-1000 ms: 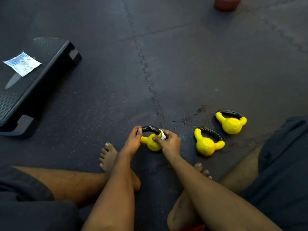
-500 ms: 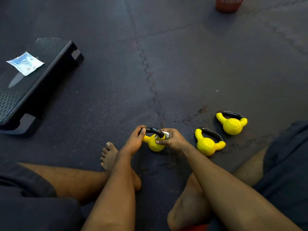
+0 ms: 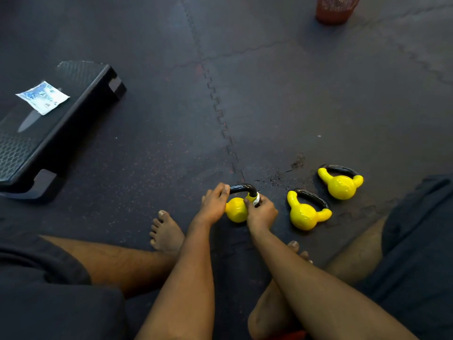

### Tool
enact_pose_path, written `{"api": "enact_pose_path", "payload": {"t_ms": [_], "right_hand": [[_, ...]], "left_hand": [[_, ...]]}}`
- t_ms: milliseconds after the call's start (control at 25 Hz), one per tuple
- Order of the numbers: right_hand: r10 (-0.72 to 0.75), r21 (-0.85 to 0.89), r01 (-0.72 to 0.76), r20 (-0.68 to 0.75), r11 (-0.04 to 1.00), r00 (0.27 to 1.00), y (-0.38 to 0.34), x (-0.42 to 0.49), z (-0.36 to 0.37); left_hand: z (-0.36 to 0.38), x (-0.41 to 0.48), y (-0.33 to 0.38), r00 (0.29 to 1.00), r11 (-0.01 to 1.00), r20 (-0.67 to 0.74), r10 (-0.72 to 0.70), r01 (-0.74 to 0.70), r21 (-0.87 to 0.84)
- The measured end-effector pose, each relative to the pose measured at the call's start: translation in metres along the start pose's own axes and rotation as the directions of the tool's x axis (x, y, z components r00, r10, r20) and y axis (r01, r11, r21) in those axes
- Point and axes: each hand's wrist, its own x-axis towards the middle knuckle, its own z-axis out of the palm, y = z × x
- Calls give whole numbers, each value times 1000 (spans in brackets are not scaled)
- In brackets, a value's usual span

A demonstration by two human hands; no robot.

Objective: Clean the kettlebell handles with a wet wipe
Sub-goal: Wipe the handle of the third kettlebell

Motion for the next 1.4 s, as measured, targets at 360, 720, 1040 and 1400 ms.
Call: {"api": "enact_pose_path", "payload": {"t_ms": [360,720,1040,1400], "right_hand": [[-28,15,29,-33,999,999,-20,-3,-16],[-254,-55,272,218,961,942,-15,-14,-29],[-407,-75,449,314,890,858,-21,29,-41],[-414,-178,563,510,807,754,-26,54,-44]], "left_hand": [[7,4,-1,1000,994,-10,29,-30,-102],[13,8,-5,998,980,-39,41,-47,-193],[13,7,-6,997,979,-18,69,-71,-189],[2,5,-16,993,961,48,108,-92,-262]]}}
